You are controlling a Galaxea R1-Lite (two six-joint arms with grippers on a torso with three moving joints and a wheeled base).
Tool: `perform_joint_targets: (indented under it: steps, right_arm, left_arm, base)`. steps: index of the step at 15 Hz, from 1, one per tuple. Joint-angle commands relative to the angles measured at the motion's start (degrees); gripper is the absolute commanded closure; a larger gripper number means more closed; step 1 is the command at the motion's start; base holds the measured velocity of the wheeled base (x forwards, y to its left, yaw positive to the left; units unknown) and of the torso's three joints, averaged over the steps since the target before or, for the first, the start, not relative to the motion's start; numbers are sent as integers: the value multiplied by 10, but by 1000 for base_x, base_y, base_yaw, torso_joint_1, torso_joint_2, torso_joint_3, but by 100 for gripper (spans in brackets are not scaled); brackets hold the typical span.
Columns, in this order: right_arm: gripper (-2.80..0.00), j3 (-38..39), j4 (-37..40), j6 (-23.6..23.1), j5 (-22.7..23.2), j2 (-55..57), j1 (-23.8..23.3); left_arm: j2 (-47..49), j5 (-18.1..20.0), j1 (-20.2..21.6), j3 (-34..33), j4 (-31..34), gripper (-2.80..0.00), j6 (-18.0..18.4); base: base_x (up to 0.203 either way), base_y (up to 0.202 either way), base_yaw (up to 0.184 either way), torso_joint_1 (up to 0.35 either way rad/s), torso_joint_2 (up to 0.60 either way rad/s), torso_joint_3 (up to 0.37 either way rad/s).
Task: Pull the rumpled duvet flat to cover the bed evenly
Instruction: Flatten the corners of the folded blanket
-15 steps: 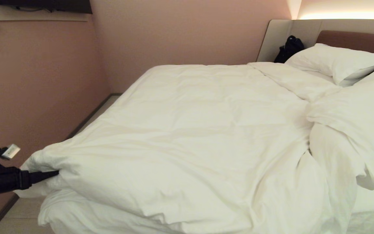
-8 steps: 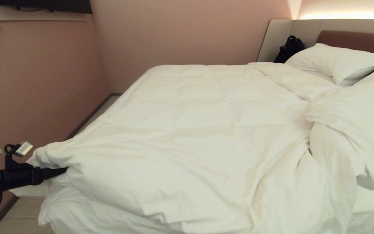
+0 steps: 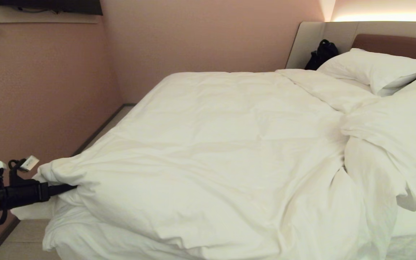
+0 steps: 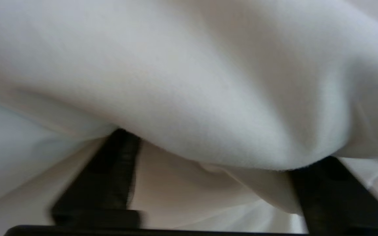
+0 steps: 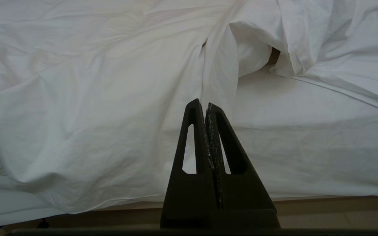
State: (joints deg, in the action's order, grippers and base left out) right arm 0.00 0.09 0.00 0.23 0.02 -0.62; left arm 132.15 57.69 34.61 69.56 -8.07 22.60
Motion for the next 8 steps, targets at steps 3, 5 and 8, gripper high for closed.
perform_joint_targets:
  steps: [3, 5, 8]
  right_arm:
    - [0, 0, 0, 0, 0, 0, 0]
    - [0, 0, 0, 0, 0, 0, 0]
    - [0, 0, 0, 0, 0, 0, 0]
  left_arm:
    - [-7, 7, 1, -1, 0, 0, 2]
    - [-16, 10, 1, -3, 3, 0, 0]
    - [-63, 9, 3, -17, 9, 0, -12]
  base:
    - [0, 0, 0, 0, 0, 0]
    - [0, 0, 0, 0, 0, 0]
    - [0, 0, 0, 0, 0, 0]
